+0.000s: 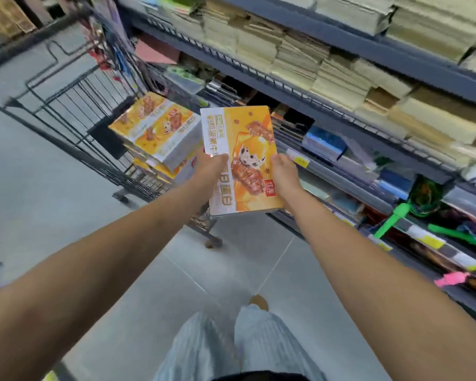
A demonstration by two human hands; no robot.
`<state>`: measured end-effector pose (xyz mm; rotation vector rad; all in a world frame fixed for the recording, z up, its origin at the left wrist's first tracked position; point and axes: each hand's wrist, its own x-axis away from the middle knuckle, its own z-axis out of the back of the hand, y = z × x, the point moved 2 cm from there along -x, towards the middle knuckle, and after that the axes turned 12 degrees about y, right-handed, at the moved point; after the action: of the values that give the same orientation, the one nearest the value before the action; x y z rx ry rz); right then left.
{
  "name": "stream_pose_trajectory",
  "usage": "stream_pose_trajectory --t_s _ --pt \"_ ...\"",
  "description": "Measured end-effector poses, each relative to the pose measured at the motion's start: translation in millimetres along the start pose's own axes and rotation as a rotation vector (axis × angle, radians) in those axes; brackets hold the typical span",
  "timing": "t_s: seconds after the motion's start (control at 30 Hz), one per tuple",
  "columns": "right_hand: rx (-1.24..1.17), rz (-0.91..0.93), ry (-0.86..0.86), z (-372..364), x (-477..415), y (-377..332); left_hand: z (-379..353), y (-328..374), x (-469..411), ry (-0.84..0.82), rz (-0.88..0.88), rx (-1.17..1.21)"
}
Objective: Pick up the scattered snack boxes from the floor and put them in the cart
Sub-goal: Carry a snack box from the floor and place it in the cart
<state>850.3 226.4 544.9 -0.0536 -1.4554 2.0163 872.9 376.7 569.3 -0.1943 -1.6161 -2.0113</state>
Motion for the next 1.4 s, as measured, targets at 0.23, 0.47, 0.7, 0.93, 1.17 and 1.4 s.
stream_pose_trajectory --t_s 0.23,0.47,0.7,0.93,1.17,1.4 --pt "-0.053 -0.106 -0.077 -81 -42 -24 33 18 -76 0.078 0.076 -0.051" --pt "-0.133 -0.306 0.011 -160 -69 -32 57 23 -164 0.035 0.087 -0.152" --pt "-0.252 -0.506 0.162 -221 -89 -24 62 15 -240 -0.097 0.066 -0.339" --pt "-0.213 -0.694 0.288 -242 -96 7 42 -13 -280 -0.318 0.137 -0.433" --pt "-0.095 -0.743 0.377 -241 -110 33 21 -32 -290 -0.485 0.009 -0.337" --pt "-0.208 -0.797 0.476 -270 -113 57 6 -55 -319 -0.482 0.107 -0.485"
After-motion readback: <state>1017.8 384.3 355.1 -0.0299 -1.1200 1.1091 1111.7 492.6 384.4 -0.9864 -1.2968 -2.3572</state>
